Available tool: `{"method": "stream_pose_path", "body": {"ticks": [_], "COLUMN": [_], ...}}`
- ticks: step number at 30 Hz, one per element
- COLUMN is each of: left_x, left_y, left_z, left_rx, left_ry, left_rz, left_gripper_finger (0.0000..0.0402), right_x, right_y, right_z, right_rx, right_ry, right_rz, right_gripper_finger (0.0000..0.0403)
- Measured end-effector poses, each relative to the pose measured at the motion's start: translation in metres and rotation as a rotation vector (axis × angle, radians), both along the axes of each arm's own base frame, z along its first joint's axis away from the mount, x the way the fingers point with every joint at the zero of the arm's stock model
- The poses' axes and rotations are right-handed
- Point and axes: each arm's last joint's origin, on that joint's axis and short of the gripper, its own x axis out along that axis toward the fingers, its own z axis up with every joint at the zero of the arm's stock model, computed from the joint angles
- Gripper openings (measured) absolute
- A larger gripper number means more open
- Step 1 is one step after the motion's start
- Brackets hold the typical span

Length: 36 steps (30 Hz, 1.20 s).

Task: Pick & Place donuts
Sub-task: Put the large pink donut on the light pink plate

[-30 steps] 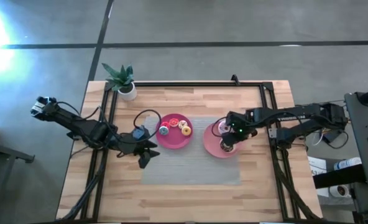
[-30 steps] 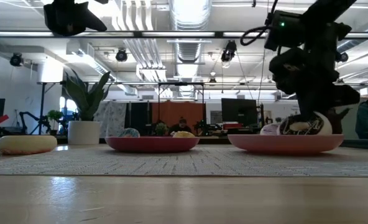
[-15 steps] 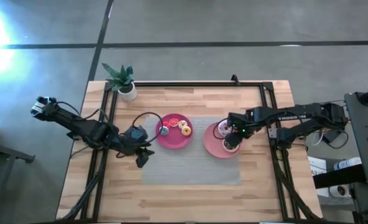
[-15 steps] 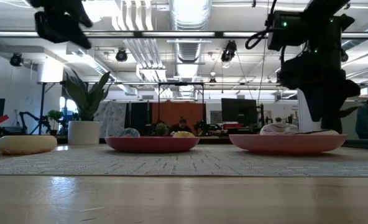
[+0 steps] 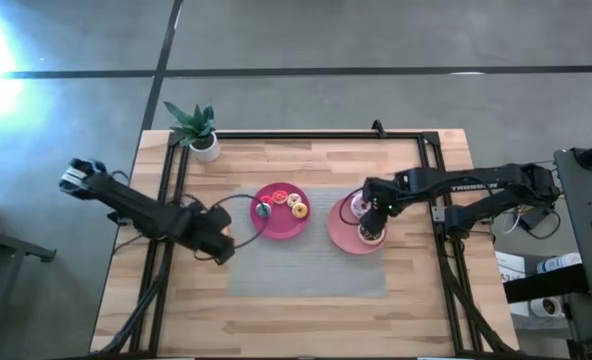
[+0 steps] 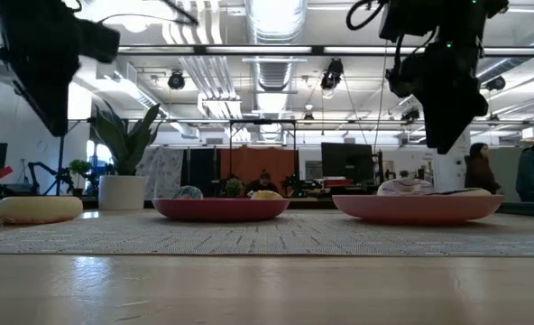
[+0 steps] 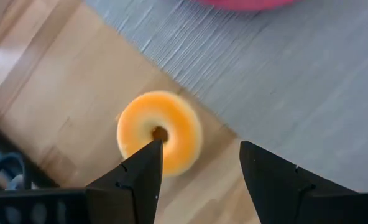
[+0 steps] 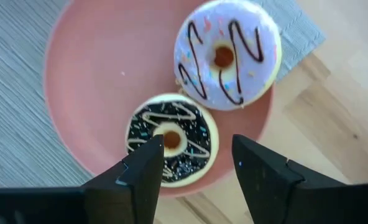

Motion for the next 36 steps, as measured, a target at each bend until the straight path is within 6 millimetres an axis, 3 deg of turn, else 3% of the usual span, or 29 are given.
{"method": "stream_pose_path", "body": {"ticks": [7,12,22,30,36], "left_x": [0.018,0.017,0.019,0.029,0.022], "left_y": [0.001,0.009,0.011,0.008,0.011], "left_z": [-0.048,-0.065,-0.073,-0.059,-0.069], "left_rx": [0.046,0.033,-0.045,-0.036,-0.015], "left_ry": [0.265,0.354,0.244,0.191,0.236], "left_rz": [0.023,0.059,0.014,-0.006,-0.007], "left_gripper_finger": [0.0187,0.0187,0.0187,0.0187,0.0187], "right_x": [0.005,0.006,0.006,0.004,0.004], "right_y": [-0.001,-0.001,-0.001,-0.001,-0.001], "right_z": [0.012,0.019,0.021,0.020,0.020], "right_rx": [-0.017,-0.017,-0.012,-0.008,-0.008], "right_ry": [-0.037,-0.042,-0.041,-0.023,-0.023], "right_rz": [-0.004,-0.005,-0.020,-0.023,-0.023], "right_gripper_finger": [0.0185,0.0185,0.0185,0.0185,0.0185]}}
